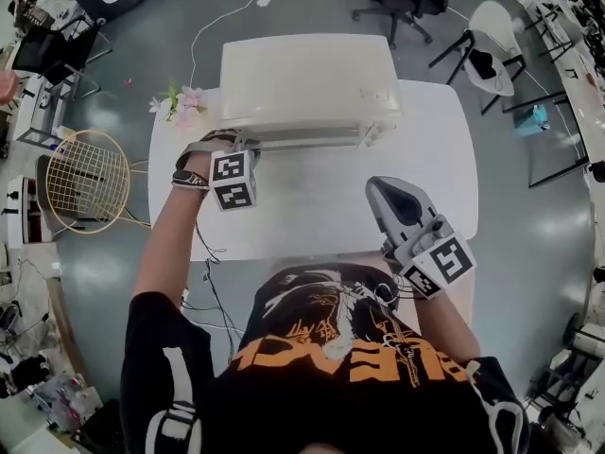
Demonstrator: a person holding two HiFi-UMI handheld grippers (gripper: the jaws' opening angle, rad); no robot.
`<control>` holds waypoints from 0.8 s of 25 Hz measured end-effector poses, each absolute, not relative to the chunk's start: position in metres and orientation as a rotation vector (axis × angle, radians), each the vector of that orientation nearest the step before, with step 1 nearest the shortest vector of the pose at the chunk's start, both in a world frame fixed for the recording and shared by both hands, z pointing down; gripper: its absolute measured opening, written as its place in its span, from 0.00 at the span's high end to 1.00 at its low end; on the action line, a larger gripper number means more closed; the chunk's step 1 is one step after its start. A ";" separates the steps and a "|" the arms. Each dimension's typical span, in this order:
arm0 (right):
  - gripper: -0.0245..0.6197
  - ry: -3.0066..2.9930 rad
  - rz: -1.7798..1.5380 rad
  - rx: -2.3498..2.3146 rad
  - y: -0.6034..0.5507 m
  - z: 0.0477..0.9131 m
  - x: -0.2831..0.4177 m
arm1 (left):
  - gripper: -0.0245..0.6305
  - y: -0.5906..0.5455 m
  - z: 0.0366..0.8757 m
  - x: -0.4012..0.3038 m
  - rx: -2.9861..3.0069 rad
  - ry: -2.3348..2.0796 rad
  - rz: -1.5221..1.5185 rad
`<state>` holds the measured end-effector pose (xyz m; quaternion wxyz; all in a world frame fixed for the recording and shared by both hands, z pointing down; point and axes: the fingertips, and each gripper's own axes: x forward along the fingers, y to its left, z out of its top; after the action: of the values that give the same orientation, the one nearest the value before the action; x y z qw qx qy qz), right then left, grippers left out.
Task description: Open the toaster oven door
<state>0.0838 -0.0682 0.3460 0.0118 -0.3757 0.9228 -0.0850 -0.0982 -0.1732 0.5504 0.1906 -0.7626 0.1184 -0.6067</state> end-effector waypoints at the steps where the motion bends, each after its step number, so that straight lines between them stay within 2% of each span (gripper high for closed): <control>1: 0.94 2.884 -0.270 -1.163 -0.068 0.347 0.082 | 0.79 -0.174 0.553 -0.098 -2.144 0.325 -1.722; 20: 0.94 2.922 -0.346 -1.095 -0.070 0.357 0.068 | 0.83 -0.095 0.582 -0.089 -2.393 0.444 -1.597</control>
<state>0.0683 -0.0696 0.3568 0.0011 -0.3487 0.9307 -0.1101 -0.0892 -0.0953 0.5817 0.1149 -0.8166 0.1514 -0.5450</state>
